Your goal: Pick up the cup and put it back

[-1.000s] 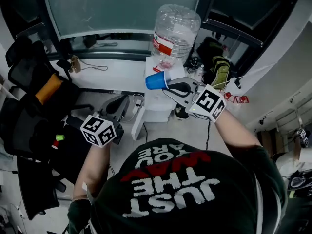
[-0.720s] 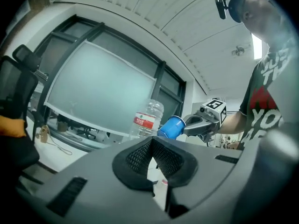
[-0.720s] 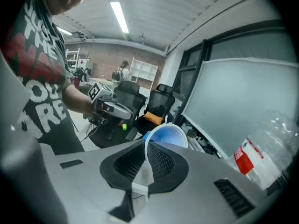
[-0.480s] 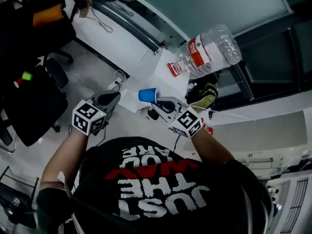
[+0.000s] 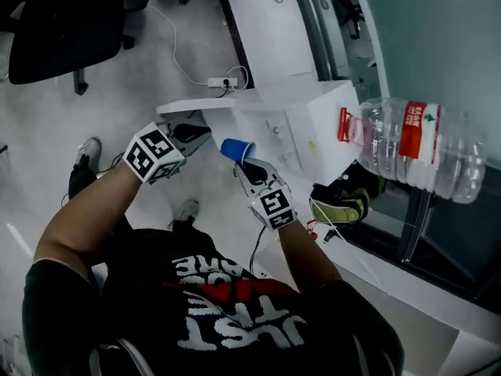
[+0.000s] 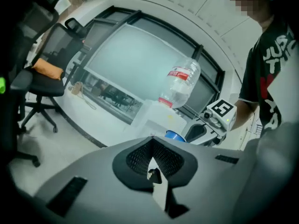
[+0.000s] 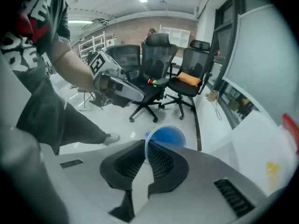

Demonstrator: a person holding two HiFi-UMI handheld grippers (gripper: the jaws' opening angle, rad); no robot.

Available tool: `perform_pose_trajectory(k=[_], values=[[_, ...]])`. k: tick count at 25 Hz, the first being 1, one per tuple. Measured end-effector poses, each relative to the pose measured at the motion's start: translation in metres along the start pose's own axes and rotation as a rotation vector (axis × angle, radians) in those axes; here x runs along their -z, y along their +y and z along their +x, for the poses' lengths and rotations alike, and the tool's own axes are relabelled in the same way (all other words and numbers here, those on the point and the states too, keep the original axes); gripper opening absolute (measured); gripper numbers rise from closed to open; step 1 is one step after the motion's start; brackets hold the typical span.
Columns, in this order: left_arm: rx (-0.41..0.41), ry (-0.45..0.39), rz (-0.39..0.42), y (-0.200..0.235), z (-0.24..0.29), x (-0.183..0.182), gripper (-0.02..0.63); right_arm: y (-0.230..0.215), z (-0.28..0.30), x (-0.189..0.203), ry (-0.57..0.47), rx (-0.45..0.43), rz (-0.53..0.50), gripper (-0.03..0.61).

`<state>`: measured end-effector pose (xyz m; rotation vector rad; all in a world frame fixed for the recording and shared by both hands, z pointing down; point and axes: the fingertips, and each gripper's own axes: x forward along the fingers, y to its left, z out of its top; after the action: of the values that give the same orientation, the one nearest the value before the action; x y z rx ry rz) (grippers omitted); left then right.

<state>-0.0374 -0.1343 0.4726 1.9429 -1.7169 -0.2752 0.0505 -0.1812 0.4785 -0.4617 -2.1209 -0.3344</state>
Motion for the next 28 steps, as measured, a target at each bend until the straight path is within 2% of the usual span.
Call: perform_pose_trajectory(k=[2,4,7,10,14,18,21,25,28], values=[[-0.028,0.045,-0.039,0.015,0.014,0.051,0.008,0.003,0.045,0.048,0.022,-0.023,-0.017,0.048],[-0.032,0.077,-0.046,0.035,0.035,0.097,0.009,-0.006,0.091,0.089,0.038,-0.021,-0.056,0.048],[-0.029,0.144,0.024,0.071,0.068,0.163,0.008,-0.027,0.162,0.145,0.059,0.003,-0.076,0.049],[0.014,0.224,0.095,0.102,0.091,0.233,0.008,-0.043,0.229,0.210,0.108,0.036,-0.075,0.048],[0.026,0.298,0.081,0.141,0.115,0.311,0.009,-0.063,0.303,0.286,0.165,0.071,-0.081,0.049],[0.038,0.316,0.086,0.160,0.140,0.360,0.008,-0.080,0.356,0.342,0.221,0.092,-0.119,0.048],[0.063,0.338,0.113,0.169,0.158,0.390,0.009,-0.095,0.388,0.370,0.256,0.113,-0.135,0.049],[0.082,0.350,0.148,0.183,0.184,0.407,0.009,-0.128,0.420,0.395,0.293,0.161,-0.107,0.049],[0.081,0.334,0.138,0.192,0.202,0.411,0.009,-0.151,0.436,0.414,0.329,0.199,-0.061,0.049]])
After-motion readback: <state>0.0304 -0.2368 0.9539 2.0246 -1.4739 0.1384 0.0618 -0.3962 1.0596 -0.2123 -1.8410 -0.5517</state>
